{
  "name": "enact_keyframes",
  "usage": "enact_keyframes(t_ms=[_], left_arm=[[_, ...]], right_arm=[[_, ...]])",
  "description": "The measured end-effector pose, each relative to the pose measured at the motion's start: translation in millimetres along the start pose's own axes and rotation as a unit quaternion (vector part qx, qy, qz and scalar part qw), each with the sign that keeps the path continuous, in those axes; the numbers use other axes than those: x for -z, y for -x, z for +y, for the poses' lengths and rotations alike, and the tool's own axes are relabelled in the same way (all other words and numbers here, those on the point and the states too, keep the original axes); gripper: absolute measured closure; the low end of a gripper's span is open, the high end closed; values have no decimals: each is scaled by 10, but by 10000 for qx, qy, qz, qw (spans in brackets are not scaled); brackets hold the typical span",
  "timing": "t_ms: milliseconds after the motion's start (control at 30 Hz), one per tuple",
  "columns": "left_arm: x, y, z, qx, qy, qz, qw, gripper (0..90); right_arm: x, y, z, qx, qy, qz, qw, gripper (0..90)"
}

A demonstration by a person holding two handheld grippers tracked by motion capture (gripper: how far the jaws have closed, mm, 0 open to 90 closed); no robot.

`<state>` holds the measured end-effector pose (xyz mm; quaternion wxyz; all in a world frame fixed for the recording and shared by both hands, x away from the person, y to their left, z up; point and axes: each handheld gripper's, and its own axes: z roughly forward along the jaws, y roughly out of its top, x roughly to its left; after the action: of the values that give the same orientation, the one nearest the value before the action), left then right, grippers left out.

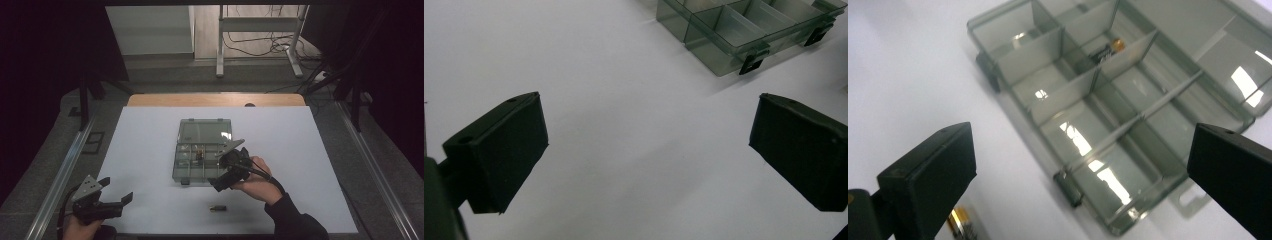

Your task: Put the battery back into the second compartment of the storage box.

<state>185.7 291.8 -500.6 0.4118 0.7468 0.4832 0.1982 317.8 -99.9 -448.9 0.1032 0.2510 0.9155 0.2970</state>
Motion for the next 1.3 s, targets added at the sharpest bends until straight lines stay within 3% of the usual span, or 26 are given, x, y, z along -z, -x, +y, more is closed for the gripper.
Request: enact_keyframes(t_ms=[367, 500, 833, 1100, 1300], left_arm=[[2, 3, -1, -17, 9, 4, 10000, 26], [3, 3, -1, -21, 13, 3, 10000, 26], [6, 9, -1, -44, 20, 4, 10000, 26], [6, 12, -1, -63, 24, 2, 10000, 26], [4, 15, 0, -74, 17, 5, 10000, 26]], right_arm=[[81, -136, -175, 11, -216, 197, 9996, 10], [92, -176, -237, 4, -286, 164, 9995, 46], [40, -264, -353, 139, -529, 373, 9978, 151], [-34, -372, -423, 374, -641, 492, 9960, 349], [-156, -414, -481, 656, -916, 669, 9914, 496]])
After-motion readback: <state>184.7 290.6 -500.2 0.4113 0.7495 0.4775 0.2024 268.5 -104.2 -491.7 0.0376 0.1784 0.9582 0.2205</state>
